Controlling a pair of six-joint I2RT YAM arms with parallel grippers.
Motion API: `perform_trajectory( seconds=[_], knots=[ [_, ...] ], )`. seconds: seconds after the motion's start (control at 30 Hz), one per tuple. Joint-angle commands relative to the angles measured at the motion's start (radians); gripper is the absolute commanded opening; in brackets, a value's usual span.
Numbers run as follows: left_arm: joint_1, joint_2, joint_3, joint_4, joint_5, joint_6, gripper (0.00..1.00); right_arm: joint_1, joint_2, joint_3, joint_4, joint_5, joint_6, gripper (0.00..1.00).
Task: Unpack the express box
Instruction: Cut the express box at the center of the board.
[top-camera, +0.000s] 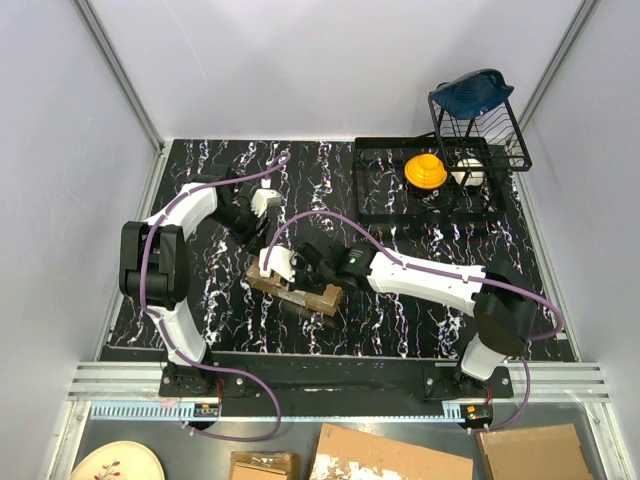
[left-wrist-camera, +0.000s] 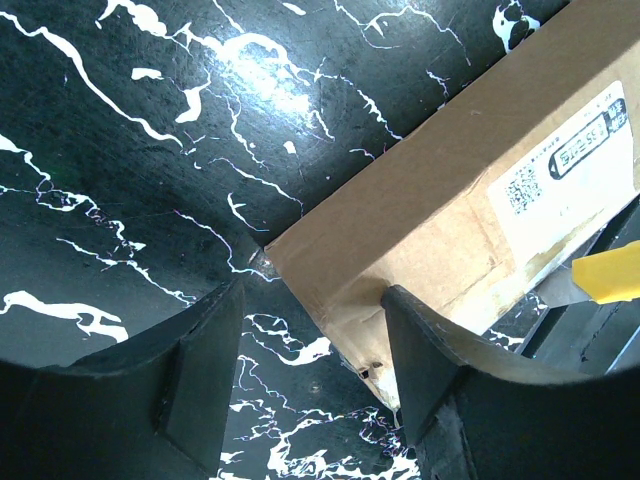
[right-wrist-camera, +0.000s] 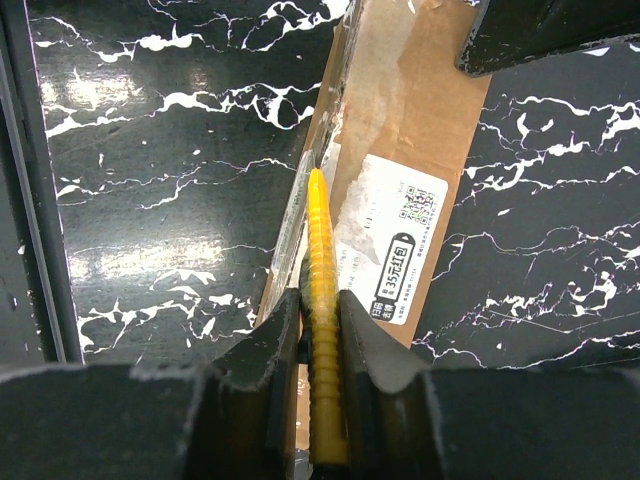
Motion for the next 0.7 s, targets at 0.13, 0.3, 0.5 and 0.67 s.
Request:
perform_trajectory(
  seconds=[0.13, 0.3, 0.5, 0.67],
  knots=[
    [0.009, 0.012, -0.01, 0.031, -0.042, 0.041, 0.6, 0.004, 0.003, 0.054, 0.003, 0.029, 0.001, 0.0],
    [0.009, 0.01, -0.01, 0.033, -0.037, 0.038, 0.6, 0.004, -0.006, 0.077, 0.003, 0.029, -0.007, 0.0],
    [0.009, 0.013, -0.007, 0.03, -0.034, 0.036, 0.6, 0.004, 0.002, 0.072, 0.005, 0.028, -0.008, 0.0],
    [0.009, 0.016, -0.006, 0.028, -0.039, 0.039, 0.59, 0.004, 0.0, 0.066, 0.006, 0.015, -0.001, 0.0]
  ],
)
